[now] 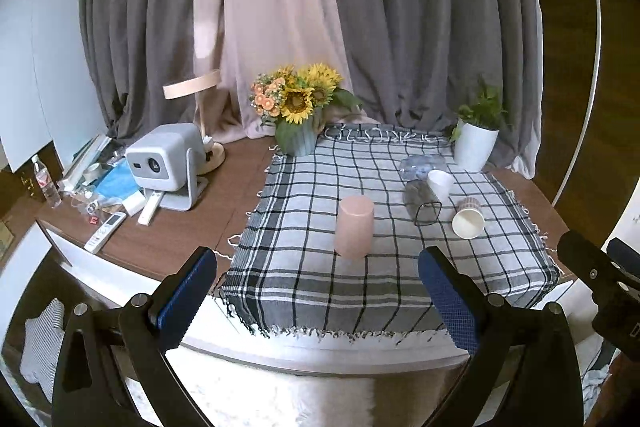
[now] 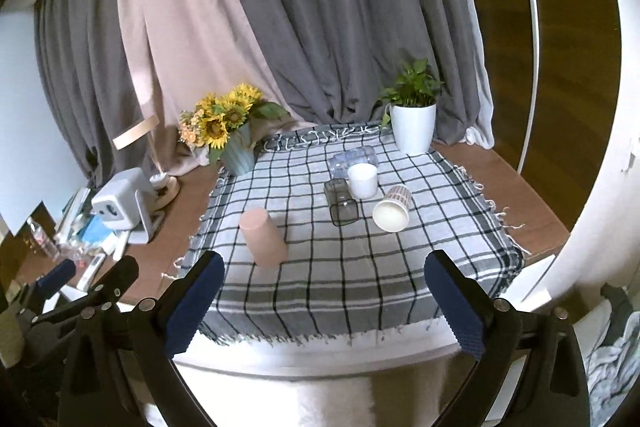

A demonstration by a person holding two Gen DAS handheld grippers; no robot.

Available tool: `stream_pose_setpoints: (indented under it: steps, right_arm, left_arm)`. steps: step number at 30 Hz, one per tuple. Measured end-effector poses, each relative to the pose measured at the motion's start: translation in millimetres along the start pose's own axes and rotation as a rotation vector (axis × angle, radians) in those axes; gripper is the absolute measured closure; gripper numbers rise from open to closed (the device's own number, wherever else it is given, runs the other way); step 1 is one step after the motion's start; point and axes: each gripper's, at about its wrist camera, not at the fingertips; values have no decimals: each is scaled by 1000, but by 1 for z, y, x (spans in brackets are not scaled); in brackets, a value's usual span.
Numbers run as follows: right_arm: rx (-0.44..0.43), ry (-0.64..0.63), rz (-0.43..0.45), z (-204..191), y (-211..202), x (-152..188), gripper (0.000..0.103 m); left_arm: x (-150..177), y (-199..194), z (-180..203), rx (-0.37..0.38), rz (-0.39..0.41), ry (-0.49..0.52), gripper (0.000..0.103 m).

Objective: Flip cup upside down

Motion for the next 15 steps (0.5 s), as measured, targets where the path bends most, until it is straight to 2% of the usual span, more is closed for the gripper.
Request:
stream_pose_setpoints:
  steps: [4, 15]
  right_arm:
    - [4, -2, -11, 8, -5, 4, 2]
    - [10, -12, 2, 16, -13, 6, 2]
  left_arm:
    - [4, -9, 4, 28, 8, -25, 0]
    - [6, -13, 15, 12, 17, -12, 0]
Point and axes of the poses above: each gripper's, at about its wrist camera, not at the fingertips, and y roughly the way its jaws point, z to its right, x to its underside, and after that the axes turned 2 degrees about -z, right-handed
